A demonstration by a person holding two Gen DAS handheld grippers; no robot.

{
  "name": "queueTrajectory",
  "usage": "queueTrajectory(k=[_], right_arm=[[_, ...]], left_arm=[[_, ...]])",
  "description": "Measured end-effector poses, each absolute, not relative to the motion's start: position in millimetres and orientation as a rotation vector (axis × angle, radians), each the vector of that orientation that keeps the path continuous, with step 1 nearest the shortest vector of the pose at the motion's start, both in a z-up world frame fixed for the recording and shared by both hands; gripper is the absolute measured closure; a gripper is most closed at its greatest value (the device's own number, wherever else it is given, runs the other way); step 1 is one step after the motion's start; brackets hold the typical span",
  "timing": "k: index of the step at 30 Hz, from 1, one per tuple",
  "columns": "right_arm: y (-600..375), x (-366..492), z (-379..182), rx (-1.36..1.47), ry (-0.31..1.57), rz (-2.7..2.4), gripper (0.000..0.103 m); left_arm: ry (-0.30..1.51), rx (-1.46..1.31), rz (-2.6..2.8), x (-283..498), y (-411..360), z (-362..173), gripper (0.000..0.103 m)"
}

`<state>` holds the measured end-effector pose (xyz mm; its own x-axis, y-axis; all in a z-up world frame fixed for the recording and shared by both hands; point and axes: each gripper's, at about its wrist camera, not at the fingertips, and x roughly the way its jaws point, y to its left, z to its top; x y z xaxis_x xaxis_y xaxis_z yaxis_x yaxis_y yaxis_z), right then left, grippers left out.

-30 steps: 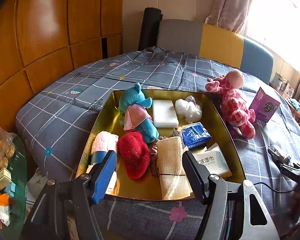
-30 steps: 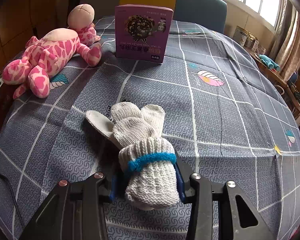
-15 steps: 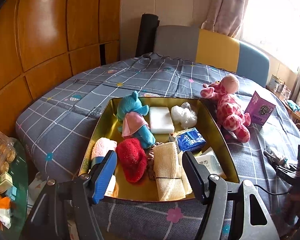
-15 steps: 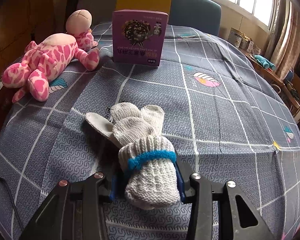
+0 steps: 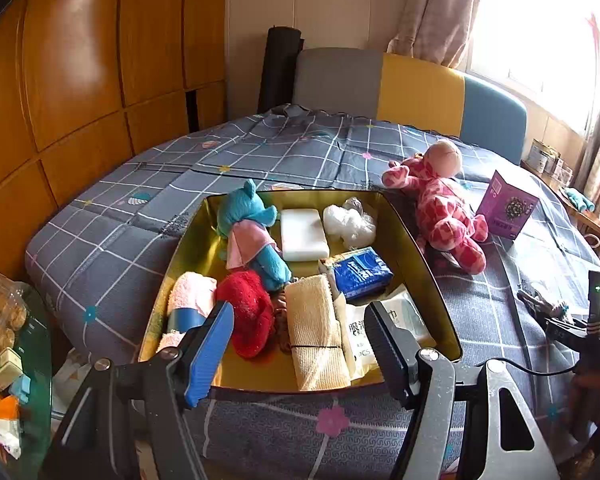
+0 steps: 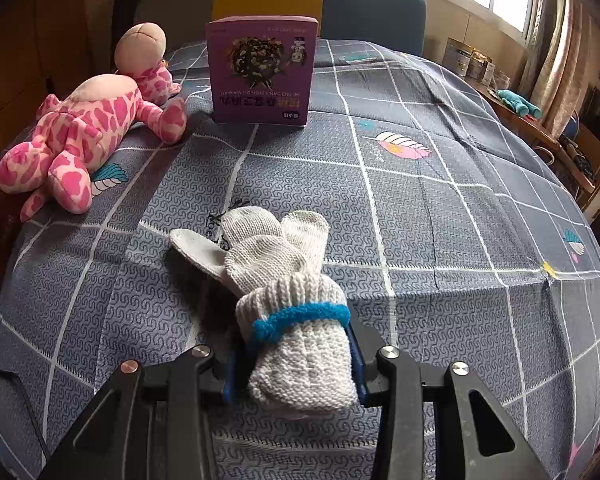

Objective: Organize soft objects
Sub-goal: 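Hold the white knit gloves raised in the right tool, then carry the white gloves into the gold tray and release them with the right tool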

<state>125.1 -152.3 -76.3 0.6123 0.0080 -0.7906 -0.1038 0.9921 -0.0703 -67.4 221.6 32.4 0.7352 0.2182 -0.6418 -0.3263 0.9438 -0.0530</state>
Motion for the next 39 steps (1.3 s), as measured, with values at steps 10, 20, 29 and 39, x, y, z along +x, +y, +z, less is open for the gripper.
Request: queueTrajectory(k=[10, 20, 29, 39], right_arm=[[-134, 105, -34, -0.100, 0.839, 0.112, 0.064], [-82, 77, -29, -0.086, 0.883, 0.331, 0.064], [8, 53, 0, -0.115, 0.889, 0.641, 0.064], [98, 61, 8, -0.164, 0.931, 0.774, 0.064]], left_arm=[[0.709, -0.190, 0.307, -64, 227, 22, 0.034], [0.697, -0.195, 0.360, -68, 247, 26, 0.035], [0.683, -0.218, 0.444, -81, 274, 30, 0.035], [0.665, -0.265, 0.510, -89, 300, 29, 0.035]])
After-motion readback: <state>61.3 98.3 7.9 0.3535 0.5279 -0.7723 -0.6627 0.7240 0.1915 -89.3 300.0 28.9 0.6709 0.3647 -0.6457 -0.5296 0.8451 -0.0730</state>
